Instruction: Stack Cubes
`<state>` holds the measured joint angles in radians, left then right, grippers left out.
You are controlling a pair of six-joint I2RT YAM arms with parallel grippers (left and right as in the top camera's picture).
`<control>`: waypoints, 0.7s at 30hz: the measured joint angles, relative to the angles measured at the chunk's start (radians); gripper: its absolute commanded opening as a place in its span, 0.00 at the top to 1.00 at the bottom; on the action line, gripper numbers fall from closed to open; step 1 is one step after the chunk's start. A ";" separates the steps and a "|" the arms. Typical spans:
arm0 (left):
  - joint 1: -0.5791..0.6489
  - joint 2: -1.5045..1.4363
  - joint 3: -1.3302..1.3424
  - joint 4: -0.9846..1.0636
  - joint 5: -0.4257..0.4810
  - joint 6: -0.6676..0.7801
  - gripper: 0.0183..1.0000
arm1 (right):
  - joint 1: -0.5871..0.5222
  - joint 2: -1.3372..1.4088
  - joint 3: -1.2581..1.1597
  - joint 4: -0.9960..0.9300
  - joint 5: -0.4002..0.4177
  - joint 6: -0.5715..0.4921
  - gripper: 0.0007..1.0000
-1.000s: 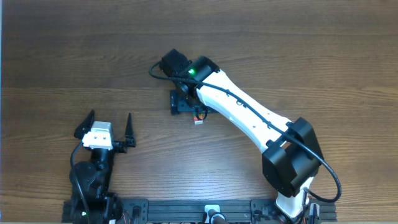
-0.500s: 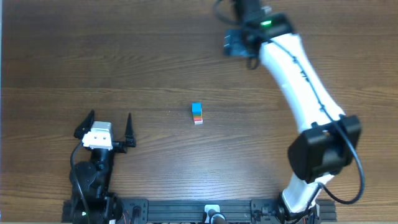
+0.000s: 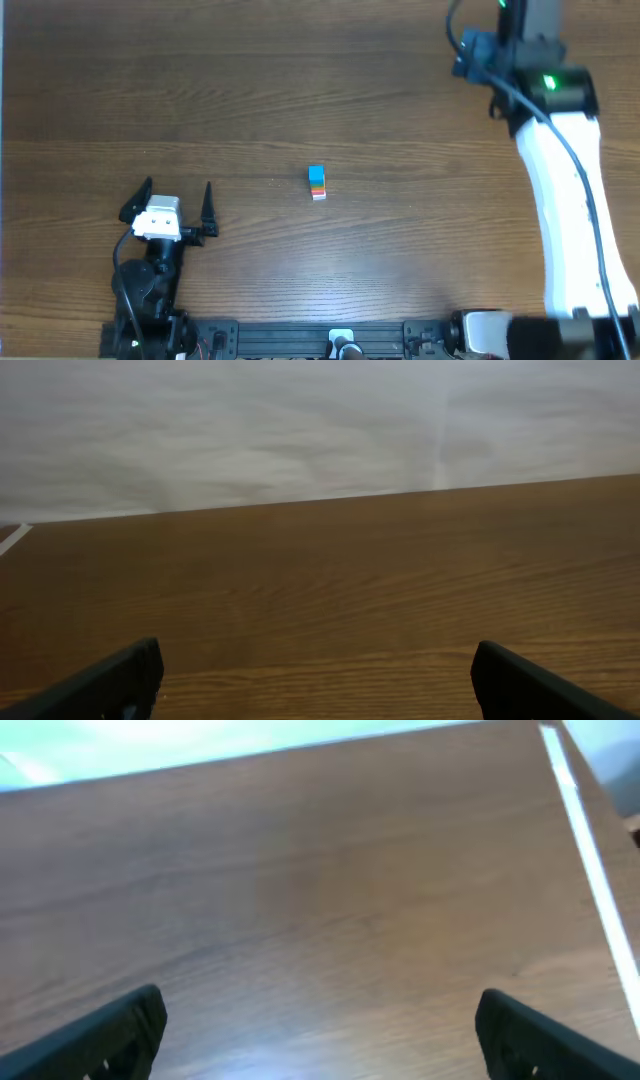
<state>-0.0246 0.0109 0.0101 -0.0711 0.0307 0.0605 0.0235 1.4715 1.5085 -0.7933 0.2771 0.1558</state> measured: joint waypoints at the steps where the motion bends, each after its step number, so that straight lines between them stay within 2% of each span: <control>1: 0.000 0.000 0.000 0.000 0.000 0.000 0.00 | -0.013 -0.050 -0.058 0.033 -0.009 -0.005 0.01; 13: 0.000 0.000 0.000 0.000 0.000 0.000 0.00 | -0.126 -0.817 -0.789 0.501 -0.111 -0.052 0.01; 21: 0.000 -0.001 0.000 0.000 0.000 0.000 0.00 | -0.122 -1.215 -1.048 0.578 -0.155 -0.055 0.01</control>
<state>-0.0246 0.0101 0.0101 -0.0715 0.0307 0.0608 -0.0986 0.2562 0.4606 -0.2153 0.1223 0.1013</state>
